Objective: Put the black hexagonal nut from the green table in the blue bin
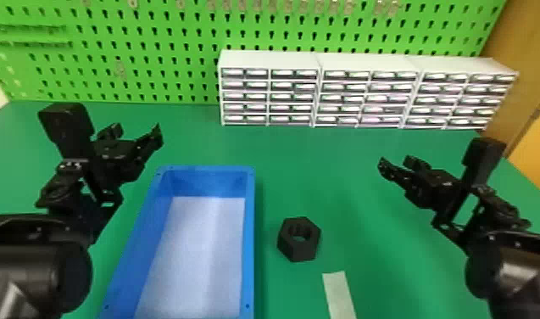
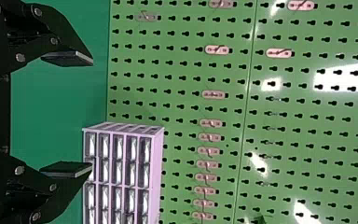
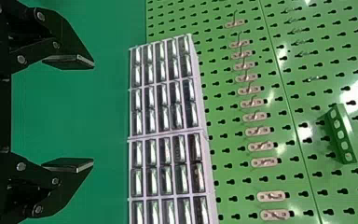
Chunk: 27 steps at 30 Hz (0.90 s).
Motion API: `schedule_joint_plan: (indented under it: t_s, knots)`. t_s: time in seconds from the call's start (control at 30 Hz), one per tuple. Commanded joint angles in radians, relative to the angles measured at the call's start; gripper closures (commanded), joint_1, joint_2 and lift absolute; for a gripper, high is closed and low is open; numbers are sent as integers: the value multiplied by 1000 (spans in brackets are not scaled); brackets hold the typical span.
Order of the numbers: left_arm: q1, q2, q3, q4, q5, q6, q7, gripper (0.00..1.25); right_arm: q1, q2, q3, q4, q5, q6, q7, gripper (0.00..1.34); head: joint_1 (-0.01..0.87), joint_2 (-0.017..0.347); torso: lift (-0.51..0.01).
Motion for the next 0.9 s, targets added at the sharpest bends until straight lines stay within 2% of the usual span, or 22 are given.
schedule_joint_plan:
  t_s: [0.0, 0.87]
  knots:
    - [0, 0, 0, 0, 0, 0, 0, 453, 0, 0, 0, 0, -1, 0, 0, 515, 691, 9, -97]
    - [12, 0, 20, 2, 21, 0, 2, 453, -3, -2, 6, 0, -4, 0, 0, 515, 691, 9, -97]
